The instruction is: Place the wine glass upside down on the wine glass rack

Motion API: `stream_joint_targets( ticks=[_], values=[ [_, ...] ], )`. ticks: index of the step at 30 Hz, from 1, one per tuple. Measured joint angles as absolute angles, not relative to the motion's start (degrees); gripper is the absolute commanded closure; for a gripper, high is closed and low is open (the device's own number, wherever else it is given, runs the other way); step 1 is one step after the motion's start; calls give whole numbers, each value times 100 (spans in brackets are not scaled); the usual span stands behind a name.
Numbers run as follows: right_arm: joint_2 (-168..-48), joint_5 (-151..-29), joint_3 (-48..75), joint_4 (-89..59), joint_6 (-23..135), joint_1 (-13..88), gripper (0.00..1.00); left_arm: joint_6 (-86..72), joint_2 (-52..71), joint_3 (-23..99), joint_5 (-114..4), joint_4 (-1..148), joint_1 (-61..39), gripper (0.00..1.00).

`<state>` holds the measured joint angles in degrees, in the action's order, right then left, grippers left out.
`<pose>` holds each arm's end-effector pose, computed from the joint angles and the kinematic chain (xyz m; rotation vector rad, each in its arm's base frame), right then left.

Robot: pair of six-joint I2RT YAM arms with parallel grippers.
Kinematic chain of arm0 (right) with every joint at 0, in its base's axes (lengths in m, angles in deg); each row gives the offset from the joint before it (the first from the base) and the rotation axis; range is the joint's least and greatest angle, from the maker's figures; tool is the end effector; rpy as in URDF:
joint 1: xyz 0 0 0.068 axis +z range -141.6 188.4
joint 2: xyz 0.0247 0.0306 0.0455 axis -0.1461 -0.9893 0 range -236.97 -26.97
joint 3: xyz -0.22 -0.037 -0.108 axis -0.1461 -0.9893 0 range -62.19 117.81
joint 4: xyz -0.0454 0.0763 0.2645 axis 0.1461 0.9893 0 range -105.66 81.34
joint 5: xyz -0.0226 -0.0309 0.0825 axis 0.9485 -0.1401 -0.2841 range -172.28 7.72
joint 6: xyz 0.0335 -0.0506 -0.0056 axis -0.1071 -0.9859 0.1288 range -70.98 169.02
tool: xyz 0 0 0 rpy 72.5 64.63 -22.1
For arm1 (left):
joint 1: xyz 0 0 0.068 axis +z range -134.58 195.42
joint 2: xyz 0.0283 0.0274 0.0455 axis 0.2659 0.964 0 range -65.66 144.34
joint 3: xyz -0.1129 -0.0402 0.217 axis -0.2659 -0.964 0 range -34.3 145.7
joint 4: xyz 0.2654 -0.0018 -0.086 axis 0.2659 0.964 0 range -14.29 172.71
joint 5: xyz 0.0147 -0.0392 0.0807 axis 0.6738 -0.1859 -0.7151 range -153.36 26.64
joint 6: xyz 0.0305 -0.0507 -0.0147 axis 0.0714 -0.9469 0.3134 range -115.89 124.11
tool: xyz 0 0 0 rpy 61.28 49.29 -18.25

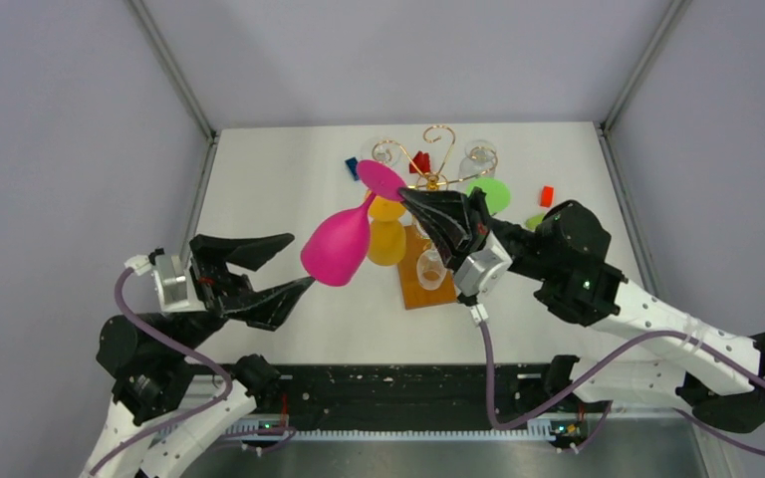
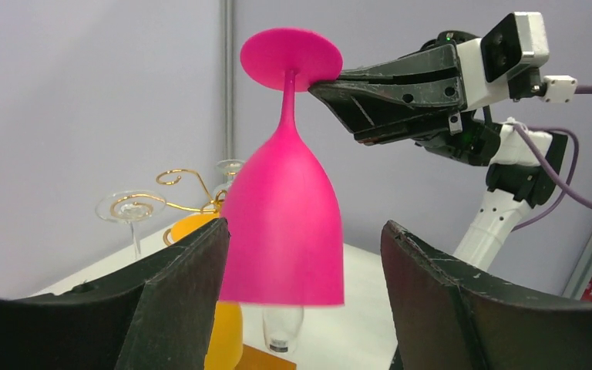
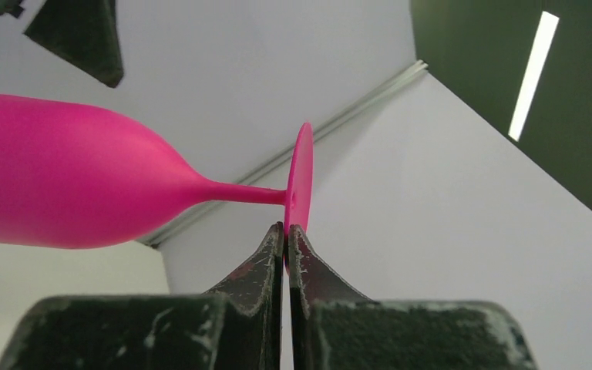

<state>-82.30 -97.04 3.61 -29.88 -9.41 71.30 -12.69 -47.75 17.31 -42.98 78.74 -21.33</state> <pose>0.0989 0.2191 0.4656 -1.1016 0.3560 0.2159 0.0545 -0.0604 0.4425 0.5204 1.0000 -1.0229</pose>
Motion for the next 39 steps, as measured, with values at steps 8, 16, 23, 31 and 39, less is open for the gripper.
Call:
stream_joint_targets(
  ticks=[8,16,23,31,39],
  values=[
    [-8639,-10679,488,-2299,-1276,7130,100,-1146,-4620,1716,-4175,8022,-2133,30],
    [-9010,-11261,696,-2179,-1479,7217,100,-1551,-4423,1419,-3850,7688,-2133,33],
    [-9014,-11549,696,-2422,-1479,7355,100,-1754,-4314,1353,-3806,7559,-2133,37],
    [-9014,-11652,696,-2524,-1422,7418,100,-1949,-4288,1314,-3664,7318,-2137,51],
    [-9084,-11680,700,-2568,-1422,7479,100,-2012,-4248,1314,-3502,7266,-2137,50]
  ],
)
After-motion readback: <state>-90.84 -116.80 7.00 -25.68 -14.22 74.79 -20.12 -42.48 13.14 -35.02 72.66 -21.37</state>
